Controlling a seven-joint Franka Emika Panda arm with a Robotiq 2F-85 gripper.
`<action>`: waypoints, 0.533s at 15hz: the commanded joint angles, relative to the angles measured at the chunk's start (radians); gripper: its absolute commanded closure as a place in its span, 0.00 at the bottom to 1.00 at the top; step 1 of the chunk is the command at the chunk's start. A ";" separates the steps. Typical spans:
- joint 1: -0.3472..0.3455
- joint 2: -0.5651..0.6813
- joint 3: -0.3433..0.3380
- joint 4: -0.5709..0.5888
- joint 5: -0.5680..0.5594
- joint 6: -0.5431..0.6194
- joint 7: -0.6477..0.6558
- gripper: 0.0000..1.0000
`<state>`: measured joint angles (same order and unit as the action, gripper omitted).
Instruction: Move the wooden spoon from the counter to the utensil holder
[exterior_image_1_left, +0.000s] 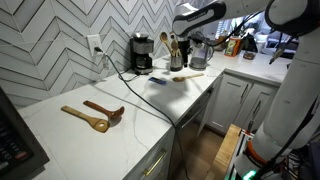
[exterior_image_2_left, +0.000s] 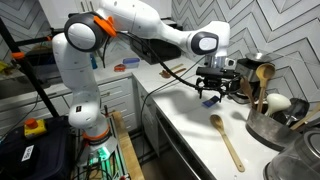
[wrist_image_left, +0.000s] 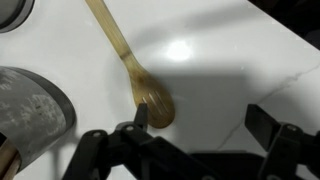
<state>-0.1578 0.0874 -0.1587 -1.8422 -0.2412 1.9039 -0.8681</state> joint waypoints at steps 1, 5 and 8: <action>-0.036 0.105 -0.015 0.068 -0.024 0.011 -0.069 0.00; -0.067 0.176 -0.016 0.112 -0.029 0.031 -0.114 0.00; -0.077 0.214 -0.013 0.135 -0.032 0.031 -0.129 0.00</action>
<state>-0.2178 0.2506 -0.1757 -1.7448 -0.2545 1.9260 -0.9666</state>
